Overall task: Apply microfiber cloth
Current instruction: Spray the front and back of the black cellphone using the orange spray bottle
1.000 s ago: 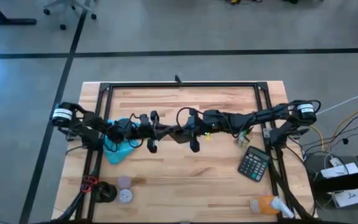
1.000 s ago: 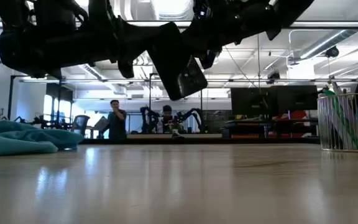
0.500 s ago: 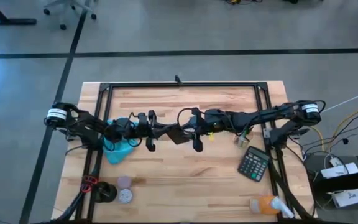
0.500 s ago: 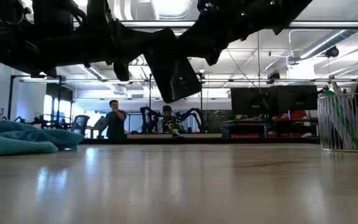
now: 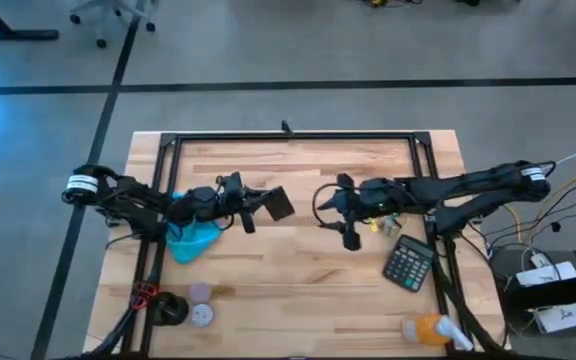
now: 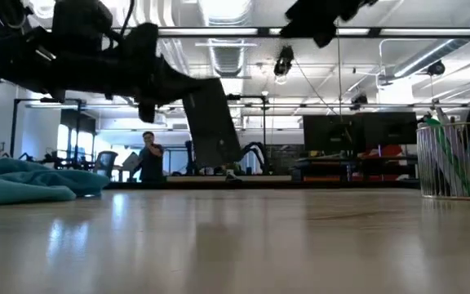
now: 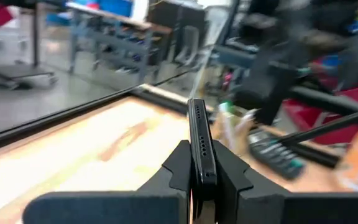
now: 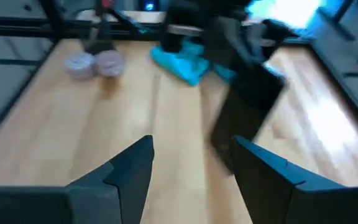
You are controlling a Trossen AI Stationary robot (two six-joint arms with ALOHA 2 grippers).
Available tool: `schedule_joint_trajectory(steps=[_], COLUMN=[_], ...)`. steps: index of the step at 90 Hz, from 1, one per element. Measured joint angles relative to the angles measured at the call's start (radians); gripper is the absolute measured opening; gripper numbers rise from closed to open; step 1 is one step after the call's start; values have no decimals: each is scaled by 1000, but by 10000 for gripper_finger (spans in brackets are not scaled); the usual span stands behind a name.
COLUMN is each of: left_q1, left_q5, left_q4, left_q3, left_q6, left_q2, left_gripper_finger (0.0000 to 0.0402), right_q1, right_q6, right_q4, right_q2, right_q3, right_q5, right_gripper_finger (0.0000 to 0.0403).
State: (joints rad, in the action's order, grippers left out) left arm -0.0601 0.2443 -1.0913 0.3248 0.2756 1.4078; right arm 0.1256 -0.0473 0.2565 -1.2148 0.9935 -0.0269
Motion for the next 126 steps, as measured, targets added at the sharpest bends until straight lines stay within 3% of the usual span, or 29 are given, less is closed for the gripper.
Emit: schedule_joint_trajectory(steps=[22,51,65,75,104,126], left_q1=[-10,-10,-8,17,103,103], left_q5=[19,7,-83,-158,-145,-116], left_q4=[78,104,121,102,70,347], left_q3=[0,1,4,5,60,238], left_q6=[0,40,100,130,127,73], left_q2=[0,0,0,0,14,14], left_gripper_finger=[12,12,12,12,12,12], right_q1=[182,387,473,525,596,680], right_q6=[-191,-609,-822,-886,-1005,-1313], right_q4=[244,616,816,872,1041,1048], right_q2=[-36,-127,-163,-178,-126,-82], right_q3=[189,450,532,550,603,644], right_q5=[0,-1,0,0,0,24], right_gripper_finger=[206,200,201,199,200,207])
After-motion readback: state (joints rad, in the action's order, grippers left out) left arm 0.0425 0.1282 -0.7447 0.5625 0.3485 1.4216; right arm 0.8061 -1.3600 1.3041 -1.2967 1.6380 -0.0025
